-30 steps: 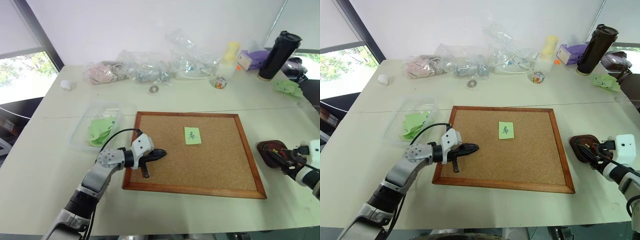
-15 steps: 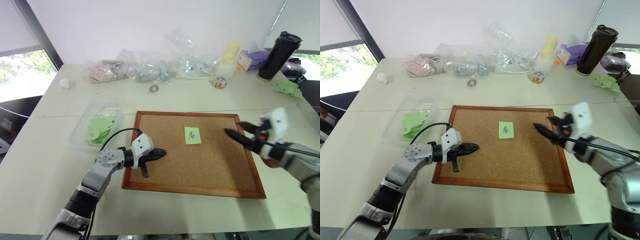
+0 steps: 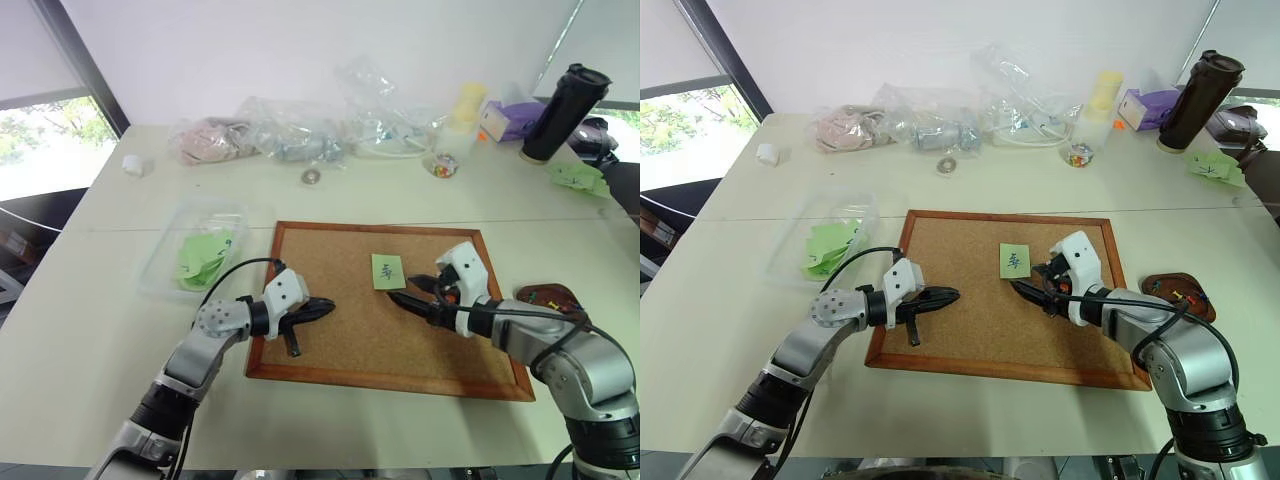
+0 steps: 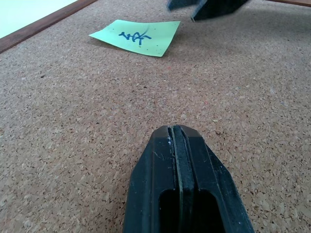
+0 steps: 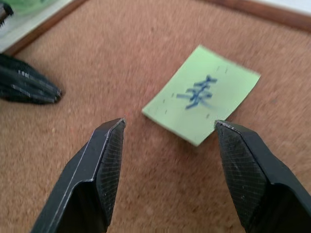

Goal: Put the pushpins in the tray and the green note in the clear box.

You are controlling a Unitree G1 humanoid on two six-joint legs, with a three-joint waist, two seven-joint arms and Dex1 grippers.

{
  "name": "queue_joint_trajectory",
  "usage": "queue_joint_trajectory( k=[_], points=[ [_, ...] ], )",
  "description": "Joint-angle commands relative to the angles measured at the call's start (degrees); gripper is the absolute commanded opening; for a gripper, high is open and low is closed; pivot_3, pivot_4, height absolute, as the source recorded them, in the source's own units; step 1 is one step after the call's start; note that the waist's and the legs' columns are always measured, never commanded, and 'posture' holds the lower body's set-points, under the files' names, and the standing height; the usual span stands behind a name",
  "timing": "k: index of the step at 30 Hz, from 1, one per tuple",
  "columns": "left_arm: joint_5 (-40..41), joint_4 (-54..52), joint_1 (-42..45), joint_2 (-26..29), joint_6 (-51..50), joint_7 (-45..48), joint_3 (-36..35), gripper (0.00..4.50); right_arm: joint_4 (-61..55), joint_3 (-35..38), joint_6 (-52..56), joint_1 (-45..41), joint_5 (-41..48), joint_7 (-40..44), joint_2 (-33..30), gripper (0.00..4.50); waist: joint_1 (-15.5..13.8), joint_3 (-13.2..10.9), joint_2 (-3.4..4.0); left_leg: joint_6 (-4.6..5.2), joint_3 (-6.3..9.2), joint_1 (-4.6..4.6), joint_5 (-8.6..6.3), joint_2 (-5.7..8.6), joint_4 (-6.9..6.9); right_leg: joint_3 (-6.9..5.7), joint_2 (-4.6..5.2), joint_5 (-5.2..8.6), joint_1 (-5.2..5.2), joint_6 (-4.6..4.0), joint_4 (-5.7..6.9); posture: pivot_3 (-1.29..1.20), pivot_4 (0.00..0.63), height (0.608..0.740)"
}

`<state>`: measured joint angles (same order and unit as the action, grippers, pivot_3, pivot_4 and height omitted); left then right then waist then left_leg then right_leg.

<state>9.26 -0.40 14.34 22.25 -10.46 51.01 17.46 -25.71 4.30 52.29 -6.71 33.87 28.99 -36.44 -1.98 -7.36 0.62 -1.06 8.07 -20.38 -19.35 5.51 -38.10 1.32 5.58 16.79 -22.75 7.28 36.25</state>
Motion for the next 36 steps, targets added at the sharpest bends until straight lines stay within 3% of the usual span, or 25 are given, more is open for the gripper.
queue_joint_trajectory(
  k=[1,25,29,36],
  points=[
    [-2.1,3.0,-2.0,1.0,-1.0,0.5,1.9,0.0,-1.7,-0.7,-1.1,0.3,-1.0,-0.1,0.4,2.98,0.0,0.0,0.0,0.0,0.0,0.0,0.0,0.0,0.0,0.0,0.0,0.0,0.0,0.0,0.0,0.0,0.15,0.74],
    [-2.8,6.9,-2.2,0.5,3.1,0.2,2.5,0.0,2.9,-0.6,-1.0,-2.0,-3.6,-0.6,1.9,2.98,0.0,0.0,0.05,-0.01,-0.01,0.05,0.01,0.0,0.0,0.0,-0.01,0.0,0.04,0.0,0.0,0.0,0.15,0.74],
    [-2.8,6.9,-2.2,0.5,3.2,0.1,2.5,0.0,2.3,-3.6,-5.5,-2.2,-8.0,1.3,-0.7,2.98,0.0,0.0,0.06,-0.01,-0.01,0.06,0.01,0.0,0.0,0.0,0.0,0.0,0.05,0.0,0.0,0.0,0.15,0.74],
    [-2.8,6.7,-2.7,0.7,3.2,-0.1,2.3,0.0,5.6,-12.1,-24.1,-1.2,-22.8,5.5,-6.9,2.98,0.0,0.1,0.07,-0.02,-0.05,0.08,0.01,0.0,0.0,-0.05,-0.02,0.0,0.04,0.0,0.01,0.0,0.15,0.74]
  ],
)
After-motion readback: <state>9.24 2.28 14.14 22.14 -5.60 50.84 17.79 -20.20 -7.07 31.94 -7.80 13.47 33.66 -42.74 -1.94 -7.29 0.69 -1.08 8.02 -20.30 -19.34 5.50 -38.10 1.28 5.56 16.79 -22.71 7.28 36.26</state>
